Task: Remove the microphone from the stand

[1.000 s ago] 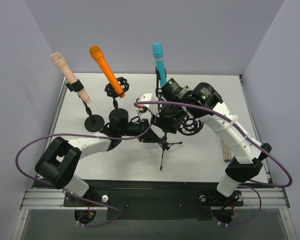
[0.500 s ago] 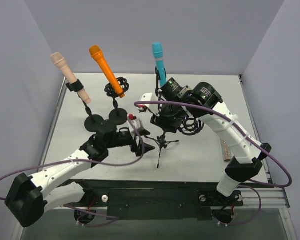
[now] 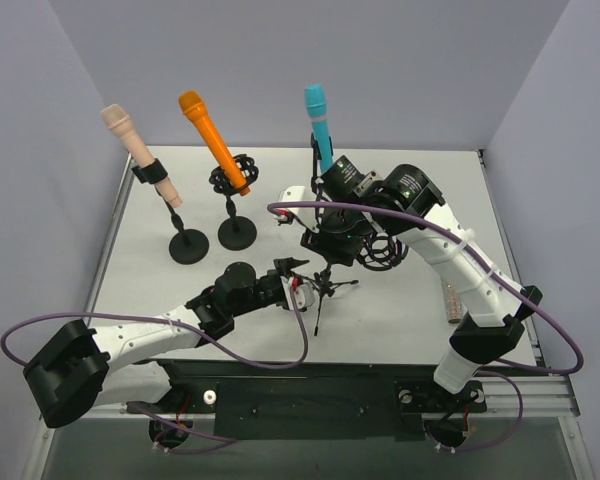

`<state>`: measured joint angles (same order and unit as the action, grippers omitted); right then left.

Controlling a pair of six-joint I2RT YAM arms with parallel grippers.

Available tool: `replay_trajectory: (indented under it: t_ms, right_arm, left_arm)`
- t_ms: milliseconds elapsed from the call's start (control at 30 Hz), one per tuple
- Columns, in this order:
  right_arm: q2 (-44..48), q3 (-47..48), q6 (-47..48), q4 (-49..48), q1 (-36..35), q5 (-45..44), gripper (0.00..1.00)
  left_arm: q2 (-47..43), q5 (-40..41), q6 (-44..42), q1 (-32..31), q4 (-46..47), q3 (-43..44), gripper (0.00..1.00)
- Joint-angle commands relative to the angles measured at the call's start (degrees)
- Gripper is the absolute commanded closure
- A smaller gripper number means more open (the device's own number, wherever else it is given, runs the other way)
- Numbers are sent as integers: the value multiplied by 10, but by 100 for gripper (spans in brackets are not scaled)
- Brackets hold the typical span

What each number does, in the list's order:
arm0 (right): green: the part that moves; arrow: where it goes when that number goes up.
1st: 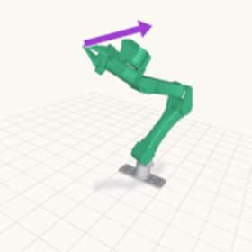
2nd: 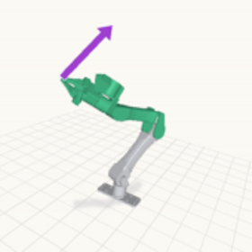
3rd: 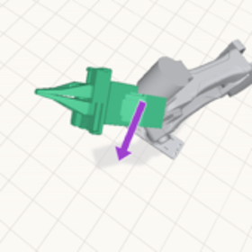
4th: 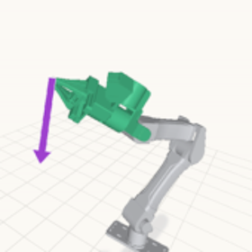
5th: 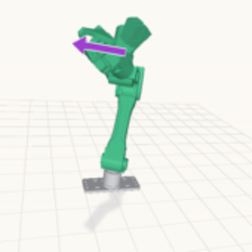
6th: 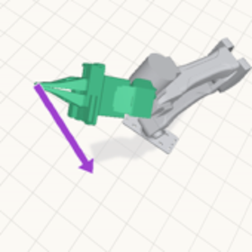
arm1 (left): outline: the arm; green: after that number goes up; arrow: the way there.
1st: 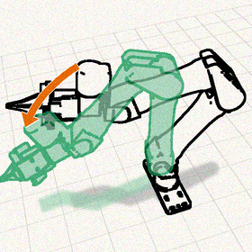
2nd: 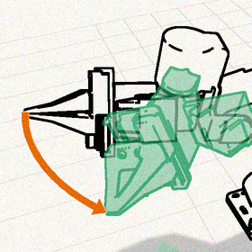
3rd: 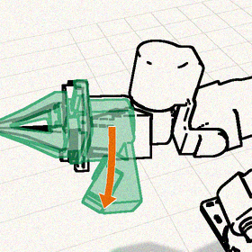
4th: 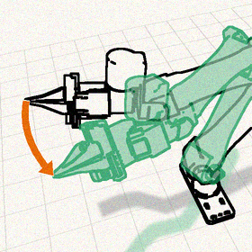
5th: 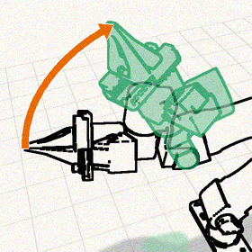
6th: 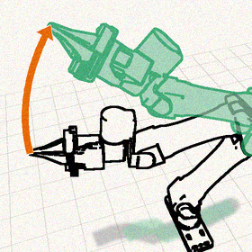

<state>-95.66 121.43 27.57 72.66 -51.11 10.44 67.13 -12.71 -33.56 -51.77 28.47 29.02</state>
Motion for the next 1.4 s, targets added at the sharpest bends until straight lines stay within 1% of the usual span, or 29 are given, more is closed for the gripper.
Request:
replay_trajectory:
  t_ms: [0,133,267,433,567,633,667,767,833,867,900,933,967,1000,1033,1067,1100,1133,1200,1267,1300,1333,1367]
  right_arm:
    - [-1,8,1,0,-4,-9,100]
    - [-1,5,1,0,-4,-9,100]
    - [-3,3,1,0,-4,-9,100]
    - [-4,2,2,-1,-3,-10,100]
    - [-4,-3,2,-1,0,-12,100]
    - [-5,-4,2,-2,0,-12,100]
    - [-5,-4,2,-2,0,-13,100]
    - [-5,-4,2,-2,0,-13,100]
    - [-6,-3,1,-1,0,-14,100]
    - [-5,-4,1,-1,0,-14,100]
    - [-6,-3,1,-2,0,-14,100]
    - [-6,-3,1,-1,0,-15,100]
    - [-6,-2,1,-1,0,-16,100]
    - [-5,-3,1,-2,0,-16,100]
    - [-2,-6,1,-1,0,-17,100]
    - [-2,-7,1,-1,0,-17,100]
    - [0,-9,2,-1,0,-18,100]
    - [1,-11,2,-1,0,-19,100]
    - [5,-18,3,-1,1,-19,100]
    - [6,-20,3,-1,1,-19,100]
    - [8,-20,3,0,2,-20,100]
    - [8,-20,3,0,2,-20,100]
    - [9,-20,3,0,2,-20,100]
  left_arm:
    - [14,8,-26,-14,69,13,33]
    - [19,-9,-33,-23,62,12,37]
    - [30,-7,-33,-29,55,21,46]
    - [46,12,-21,-30,55,30,62]
    - [45,14,-5,-30,56,33,64]
    - [46,11,3,-30,58,34,63]
    - [47,10,6,-31,58,36,61]
    - [52,15,15,-33,63,38,61]
    - [55,21,27,-33,64,40,67]
    - [55,24,43,-33,68,43,74]
    - [55,36,58,-31,69,45,78]
    - [54,45,78,-30,69,48,87]
    - [53,45,89,-27,64,50,90]
    - [47,39,123,-25,53,56,98]
    - [46,28,144,-12,47,67,100]
    - [43,-16,201,0,20,74,100]
    - [45,-36,228,16,7,91,100]
    - [48,-69,281,21,-16,97,100]
    - [48,-96,348,31,-28,107,100]
    - [45,-97,386,34,-37,105,100]
    - [43,-94,394,34,-40,103,98]
    - [37,-87,396,34,-51,98,92]
    - [34,-81,392,34,-55,92,75]
